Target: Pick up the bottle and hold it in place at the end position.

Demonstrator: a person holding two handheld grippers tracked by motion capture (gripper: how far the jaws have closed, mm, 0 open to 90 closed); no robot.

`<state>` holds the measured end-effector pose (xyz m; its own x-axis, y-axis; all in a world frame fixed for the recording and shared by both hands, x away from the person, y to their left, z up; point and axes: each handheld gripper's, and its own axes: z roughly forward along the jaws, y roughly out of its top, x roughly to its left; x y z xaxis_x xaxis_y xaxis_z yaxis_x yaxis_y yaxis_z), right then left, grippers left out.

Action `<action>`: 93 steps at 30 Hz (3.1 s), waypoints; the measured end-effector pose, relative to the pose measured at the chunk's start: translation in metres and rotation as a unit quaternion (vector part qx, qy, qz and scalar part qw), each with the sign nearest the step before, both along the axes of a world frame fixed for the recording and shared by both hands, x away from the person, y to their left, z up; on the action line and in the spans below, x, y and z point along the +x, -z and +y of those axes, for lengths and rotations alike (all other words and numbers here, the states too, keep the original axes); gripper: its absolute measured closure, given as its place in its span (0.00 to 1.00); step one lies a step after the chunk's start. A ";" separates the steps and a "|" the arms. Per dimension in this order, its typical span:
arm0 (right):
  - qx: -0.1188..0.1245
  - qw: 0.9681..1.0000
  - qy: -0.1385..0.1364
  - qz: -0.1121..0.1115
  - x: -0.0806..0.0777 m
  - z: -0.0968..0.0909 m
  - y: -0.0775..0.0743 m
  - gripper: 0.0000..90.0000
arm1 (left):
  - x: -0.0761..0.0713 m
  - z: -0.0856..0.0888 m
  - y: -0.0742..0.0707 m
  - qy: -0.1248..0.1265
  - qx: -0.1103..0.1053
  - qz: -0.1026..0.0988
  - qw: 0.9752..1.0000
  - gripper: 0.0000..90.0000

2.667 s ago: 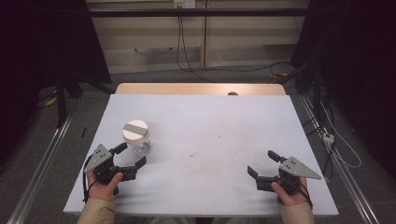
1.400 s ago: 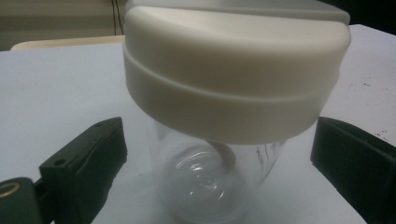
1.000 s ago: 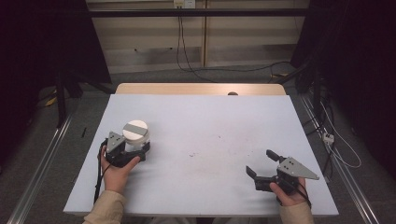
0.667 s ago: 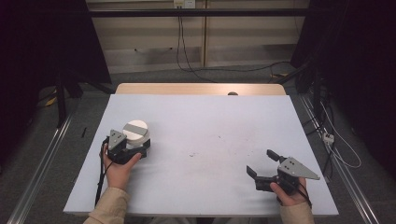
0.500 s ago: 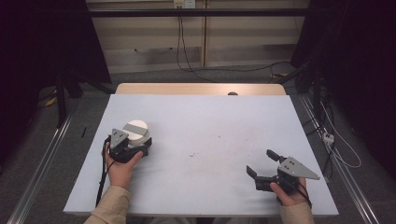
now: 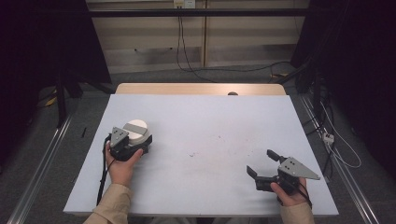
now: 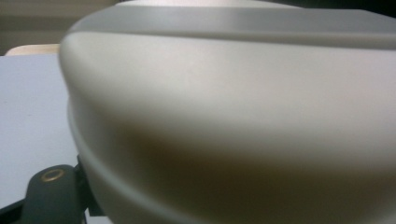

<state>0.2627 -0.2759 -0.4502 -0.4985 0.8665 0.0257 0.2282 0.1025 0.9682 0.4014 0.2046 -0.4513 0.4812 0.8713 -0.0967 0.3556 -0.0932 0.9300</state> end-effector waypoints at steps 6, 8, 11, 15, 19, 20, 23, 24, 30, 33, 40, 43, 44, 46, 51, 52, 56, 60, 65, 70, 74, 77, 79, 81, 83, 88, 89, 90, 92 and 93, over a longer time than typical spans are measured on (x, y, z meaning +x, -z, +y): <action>0.000 1.000 0.002 0.000 0.001 0.000 0.000 0.04 | 0.000 -0.008 -0.004 0.012 -0.004 -0.010 1.000 0.20; -0.001 1.000 0.001 0.000 0.001 0.001 0.000 0.05 | 0.000 -0.011 -0.005 0.016 -0.002 -0.012 1.000 0.20; -0.001 1.000 0.001 -0.002 0.000 0.001 -0.001 0.05 | 0.002 -0.018 -0.006 0.033 0.000 -0.010 0.999 0.20; -0.002 1.000 -0.001 -0.002 0.001 0.002 -0.001 0.05 | 0.005 -0.032 -0.008 0.056 -0.001 -0.016 0.998 0.20; -0.001 1.000 -0.002 -0.003 0.000 0.002 -0.001 0.05 | 0.006 -0.038 -0.010 0.066 -0.007 -0.017 0.998 0.20; -0.001 1.000 -0.002 -0.003 0.000 0.002 -0.001 0.05 | 0.006 -0.038 -0.010 0.064 -0.010 -0.015 0.998 0.20; -0.002 1.000 0.000 -0.003 0.000 0.001 -0.001 0.05 | 0.006 -0.039 -0.008 0.061 -0.002 -0.013 0.998 0.21; -0.001 1.000 0.000 -0.003 -0.001 0.000 -0.001 0.05 | 0.006 -0.038 -0.008 0.061 0.001 -0.013 0.998 0.21; -0.001 1.000 0.000 -0.003 -0.001 0.000 -0.001 0.05 | 0.005 -0.042 -0.009 0.076 -0.010 -0.025 0.997 0.21; -0.002 1.000 0.000 -0.003 0.000 0.001 -0.001 0.05 | 0.005 -0.042 -0.010 0.079 -0.014 -0.029 0.996 0.21; -0.002 1.000 0.002 -0.005 0.000 0.001 -0.001 0.05 | 0.008 -0.047 -0.012 0.086 -0.025 -0.036 0.995 0.21; -0.002 1.000 0.002 -0.005 0.000 0.001 -0.001 0.05 | 0.011 -0.053 -0.011 0.090 -0.025 -0.038 0.995 0.21; -0.001 1.000 0.002 -0.005 0.000 0.001 -0.001 0.05 | 0.012 -0.055 -0.011 0.092 -0.025 -0.039 0.995 0.21; -0.001 1.000 0.002 -0.006 0.000 0.000 -0.001 0.05 | 0.013 -0.058 -0.011 0.097 -0.023 -0.042 0.994 0.21; 0.000 1.000 0.003 -0.007 -0.001 0.000 -0.001 0.05 | 0.017 -0.065 -0.012 0.102 -0.023 -0.046 0.993 0.21; -0.001 1.000 0.003 -0.007 -0.001 -0.001 -0.001 0.05 | 0.017 -0.066 -0.012 0.104 -0.023 -0.047 0.993 0.21; 0.000 1.000 0.003 -0.008 0.000 0.000 -0.001 0.05 | 0.020 -0.072 -0.013 0.106 -0.026 -0.050 0.993 0.21; 0.000 1.000 0.003 -0.007 -0.001 -0.001 -0.001 0.05 | 0.022 -0.077 -0.013 0.112 -0.024 -0.052 0.992 0.21; 0.000 1.000 0.004 -0.007 -0.001 -0.001 -0.001 0.05 | 0.024 -0.082 -0.013 0.115 -0.028 -0.061 0.991 0.21; 0.001 1.000 0.004 -0.006 -0.001 -0.001 -0.001 0.05 | 0.027 -0.086 -0.013 0.117 -0.034 -0.060 0.991 0.21; 0.002 1.000 0.005 -0.006 -0.001 -0.001 -0.001 0.05 | 0.029 -0.091 -0.012 0.118 -0.036 -0.057 0.991 0.21; 0.003 1.000 0.005 -0.006 0.000 -0.001 -0.001 0.05 | 0.030 -0.095 -0.011 0.125 -0.032 -0.055 0.990 0.21; 0.003 1.000 0.005 -0.006 -0.001 -0.001 -0.001 0.05 | 0.031 -0.097 -0.011 0.125 -0.029 -0.054 0.990 0.21; 0.003 1.000 0.005 -0.006 -0.001 -0.002 -0.001 0.05 | 0.032 -0.099 -0.010 0.127 -0.034 -0.053 0.990 0.21; 0.004 1.000 0.005 -0.006 0.000 -0.002 -0.001 0.05 | 0.033 -0.101 -0.010 0.128 -0.035 -0.053 0.990 0.21; 0.004 1.000 0.005 -0.006 0.000 -0.002 -0.001 0.05 | 0.036 -0.108 -0.008 0.134 -0.034 -0.050 0.989 0.21; 0.004 1.000 0.005 -0.007 0.000 -0.002 -0.001 0.05 | 0.036 -0.109 -0.007 0.136 -0.027 -0.049 0.989 0.21; 0.005 1.000 0.005 -0.007 0.000 -0.002 -0.001 0.05 | 0.037 -0.111 -0.007 0.136 -0.025 -0.045 0.989 0.21; 0.004 1.000 0.006 -0.006 0.000 -0.002 -0.001 0.05 | 0.038 -0.114 -0.007 0.140 -0.029 -0.047 0.989 0.21; 0.004 1.000 0.006 -0.006 0.000 -0.002 -0.001 0.05 | 0.038 -0.115 -0.008 0.141 -0.024 -0.049 0.989 0.21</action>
<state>0.2626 -0.2782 -0.4495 -0.4890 0.8719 0.0275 0.2176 0.0915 0.9717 0.4397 0.0899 -0.4432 0.7129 0.6972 -0.0758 0.2302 -0.1306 0.9643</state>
